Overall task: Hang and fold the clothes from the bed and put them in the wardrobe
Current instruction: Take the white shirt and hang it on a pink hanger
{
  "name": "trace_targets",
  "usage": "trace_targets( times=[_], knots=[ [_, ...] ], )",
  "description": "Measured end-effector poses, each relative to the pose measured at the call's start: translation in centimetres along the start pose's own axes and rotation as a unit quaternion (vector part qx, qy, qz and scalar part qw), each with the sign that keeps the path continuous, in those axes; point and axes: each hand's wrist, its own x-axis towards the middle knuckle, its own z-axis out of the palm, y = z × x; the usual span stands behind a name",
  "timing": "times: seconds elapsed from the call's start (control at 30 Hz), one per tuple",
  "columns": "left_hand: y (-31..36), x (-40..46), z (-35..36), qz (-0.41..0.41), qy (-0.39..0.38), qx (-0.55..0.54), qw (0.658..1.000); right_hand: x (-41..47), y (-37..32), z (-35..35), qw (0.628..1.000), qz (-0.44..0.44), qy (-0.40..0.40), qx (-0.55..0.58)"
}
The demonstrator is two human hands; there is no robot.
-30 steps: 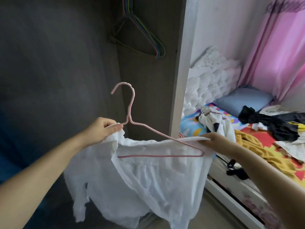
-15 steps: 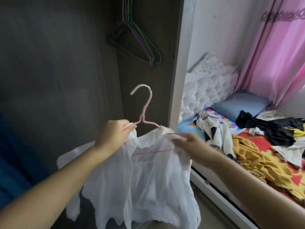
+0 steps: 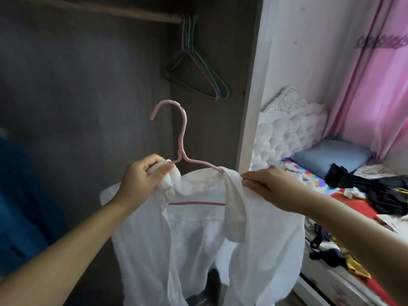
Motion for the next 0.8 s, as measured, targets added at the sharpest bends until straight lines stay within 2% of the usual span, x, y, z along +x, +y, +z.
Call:
trace_targets(
  times=[0.1,0.2,0.3,0.43,0.53,0.57,0.67,0.7,0.8],
  knots=[
    [-0.5,0.3,-2.0,-0.055,-0.07,-0.063,0.994,0.2,0.5,-0.9,0.996,0.031,0.086,0.015],
    [-2.0,0.5,-4.8,-0.083,-0.094,0.058,0.99,0.8,1.6,-2.6,0.993,0.052,0.095,0.039],
    [-2.9,0.3,-7.0,-0.075,-0.119,0.181,0.973,1.4,1.7,-3.4,0.995,0.047,0.058,0.072],
    [-2.3,0.0,-9.6,0.013,-0.082,0.269,0.96,1.6,1.7,-3.8,0.993,0.05,0.042,0.095],
    [-2.2,-0.5,-9.9,0.024,-0.127,0.344,0.93,2.0,1.3,-3.2,0.995,0.036,0.037,0.082],
    [-2.1,-0.5,-9.6,-0.002,-0.158,0.327,0.932,2.2,1.2,-3.0,0.995,0.038,0.035,0.085],
    [0.2,0.3,-7.2,-0.106,-0.206,0.074,0.97,2.8,0.8,-2.3,0.993,0.033,0.026,0.114],
    [1.3,0.8,-6.2,-0.105,-0.21,0.044,0.971,3.1,0.6,-2.0,0.991,0.029,0.026,0.127],
    [3.1,1.4,-3.1,-0.047,-0.184,0.091,0.978,3.9,-0.8,-1.7,0.986,0.027,0.034,0.16]
  ],
)
